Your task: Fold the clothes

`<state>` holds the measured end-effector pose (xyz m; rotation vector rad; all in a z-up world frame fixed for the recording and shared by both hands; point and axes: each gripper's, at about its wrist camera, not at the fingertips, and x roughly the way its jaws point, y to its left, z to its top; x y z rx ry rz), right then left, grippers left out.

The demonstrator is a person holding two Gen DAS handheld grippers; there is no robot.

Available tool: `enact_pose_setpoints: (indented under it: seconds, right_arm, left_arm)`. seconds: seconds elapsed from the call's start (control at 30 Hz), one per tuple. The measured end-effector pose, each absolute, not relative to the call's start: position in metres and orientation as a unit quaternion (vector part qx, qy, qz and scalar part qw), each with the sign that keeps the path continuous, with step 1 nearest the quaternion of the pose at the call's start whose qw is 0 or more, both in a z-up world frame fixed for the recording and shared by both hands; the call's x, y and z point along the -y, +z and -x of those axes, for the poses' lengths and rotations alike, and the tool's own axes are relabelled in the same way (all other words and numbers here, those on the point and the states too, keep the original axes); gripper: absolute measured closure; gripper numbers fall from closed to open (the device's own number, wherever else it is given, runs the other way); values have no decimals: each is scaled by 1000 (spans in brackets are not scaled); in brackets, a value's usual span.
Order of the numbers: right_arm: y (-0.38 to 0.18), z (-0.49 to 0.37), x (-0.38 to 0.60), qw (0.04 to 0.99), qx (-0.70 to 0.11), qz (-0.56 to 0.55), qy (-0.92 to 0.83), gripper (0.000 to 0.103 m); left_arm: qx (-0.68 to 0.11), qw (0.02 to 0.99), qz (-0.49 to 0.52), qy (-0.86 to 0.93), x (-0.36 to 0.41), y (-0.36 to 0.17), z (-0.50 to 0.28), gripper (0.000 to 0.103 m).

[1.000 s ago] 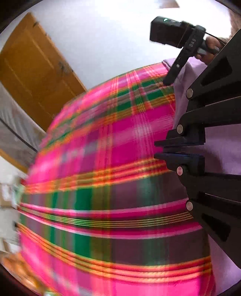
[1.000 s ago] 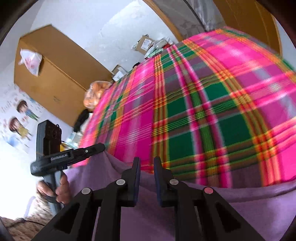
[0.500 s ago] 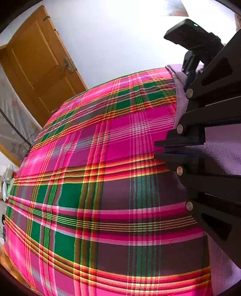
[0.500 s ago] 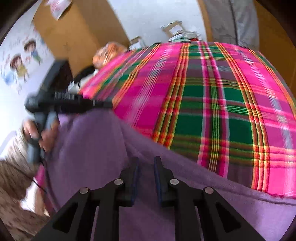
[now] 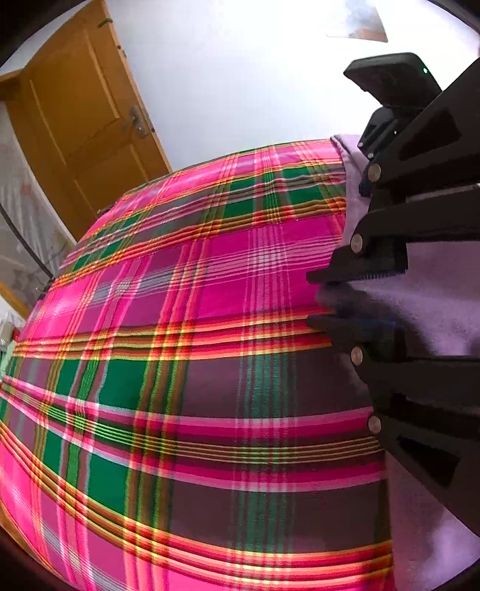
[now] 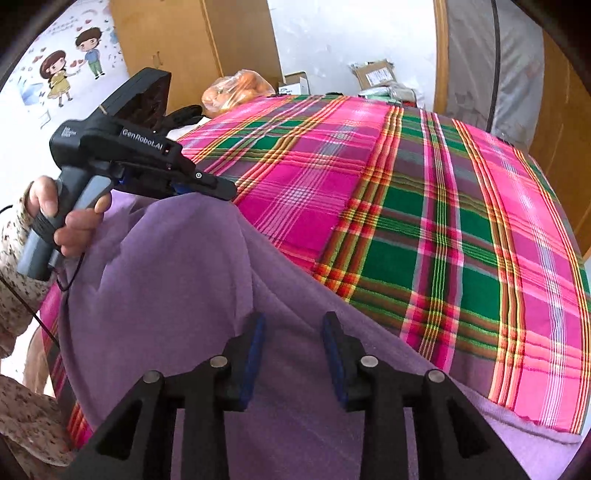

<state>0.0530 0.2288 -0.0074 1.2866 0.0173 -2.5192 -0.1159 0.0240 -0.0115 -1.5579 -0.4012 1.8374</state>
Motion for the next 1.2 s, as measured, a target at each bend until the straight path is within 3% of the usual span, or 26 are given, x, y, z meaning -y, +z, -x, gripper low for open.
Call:
enact_pose_setpoints:
  seconds: [0.07,0.17,0.3,0.57,0.87,0.97,1.0,1.03,1.2]
  right_arm:
    - [-6,-54,-229,156,-7,-443,-883,99]
    - [-3,-54,-230,153,-6,-436,-887,100]
    - [13,-55,-247,122,20,-396,-910,101]
    - [-5,-38,-254,85,43,-423,-901,102]
    - [-11,-34,-255,74,47,-432,-898,102]
    - [-13,-33,-256,67,49,-435,-897,102]
    - [-13,-33,-257,62,50,-436,-897,102]
    - [-14,-33,-258,59,52,-437,-896,102]
    - [-11,-32,-256,47,52,-441,-895,102]
  left_arm:
    - [155,340,603,705,-22,-10,113,74]
    - [153,337,604,706,-21,-7,107,66]
    - [161,337,600,707,-19,-6,106,66]
    - [188,333,602,701,-20,-12,113,67]
    - [145,343,591,716,-23,-2,105,65]
    - [125,355,588,716,-34,-3,102,71]
    - [118,363,579,720,-37,-1,100,86]
    - [108,365,567,731,-39,2,101,92]
    - [110,364,546,746,-39,9,108,95]
